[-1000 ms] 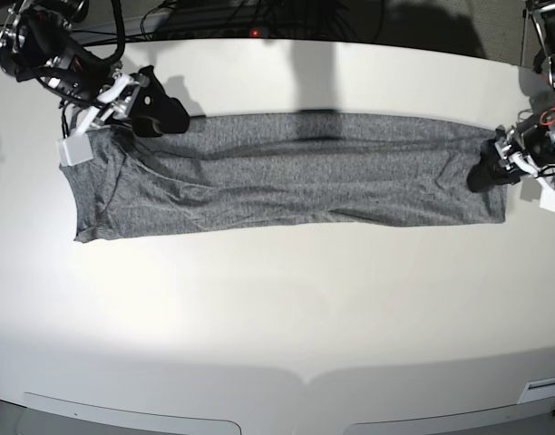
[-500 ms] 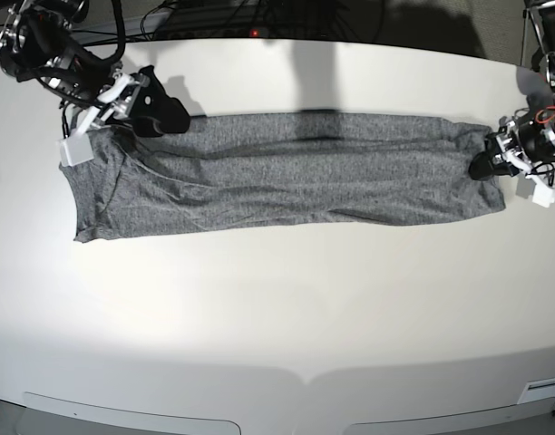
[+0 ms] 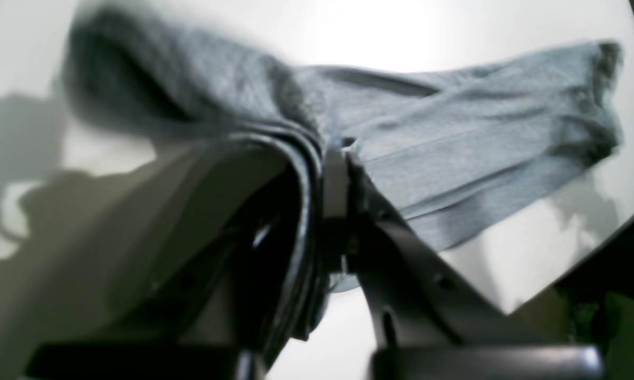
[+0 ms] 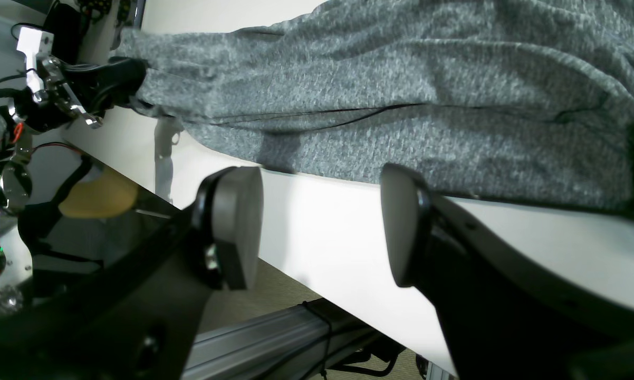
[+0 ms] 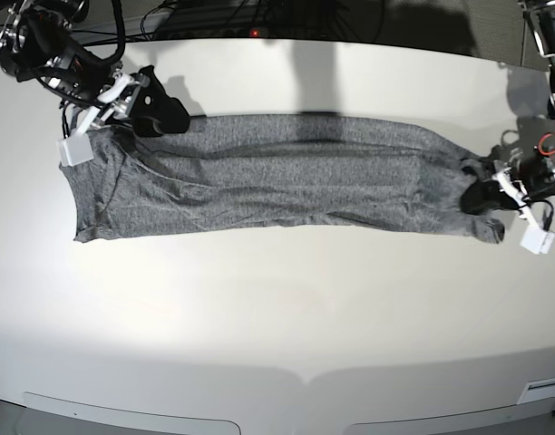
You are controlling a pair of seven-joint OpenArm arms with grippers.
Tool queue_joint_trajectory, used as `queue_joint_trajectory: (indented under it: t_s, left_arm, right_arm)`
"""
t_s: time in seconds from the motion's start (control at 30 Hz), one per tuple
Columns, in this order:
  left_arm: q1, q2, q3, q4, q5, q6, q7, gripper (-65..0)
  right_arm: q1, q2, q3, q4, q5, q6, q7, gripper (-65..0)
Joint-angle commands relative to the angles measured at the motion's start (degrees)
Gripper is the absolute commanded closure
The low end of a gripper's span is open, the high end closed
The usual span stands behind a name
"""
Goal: Fold the T-shirt properly
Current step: 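Lift the strip end with the left gripper and fold it toward the right gripper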
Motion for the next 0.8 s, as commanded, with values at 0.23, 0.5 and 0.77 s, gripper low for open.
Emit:
queue_joint_trajectory:
  t_s: [0.23, 0.5, 0.77]
  left_arm:
    - [3.4, 11.5, -0.3, 5.3, -1.3, -0.2, -0.9, 0.0]
    - [3.2, 22.4, -0.3, 5.3, 5.2, -0.4, -4.0, 0.0]
    - [3.4, 26.3, 5.2, 5.3, 16.2, -0.4, -9.0, 0.0]
  right_arm:
    - [0.3, 0.5, 0.1, 1.0, 1.7, 0.3, 0.5, -35.6]
    - [0.3, 0.5, 0.1, 1.0, 1.7, 0.3, 0.5, -35.6]
    - [0.3, 0.5, 0.1, 1.0, 1.7, 0.3, 0.5, -35.6]
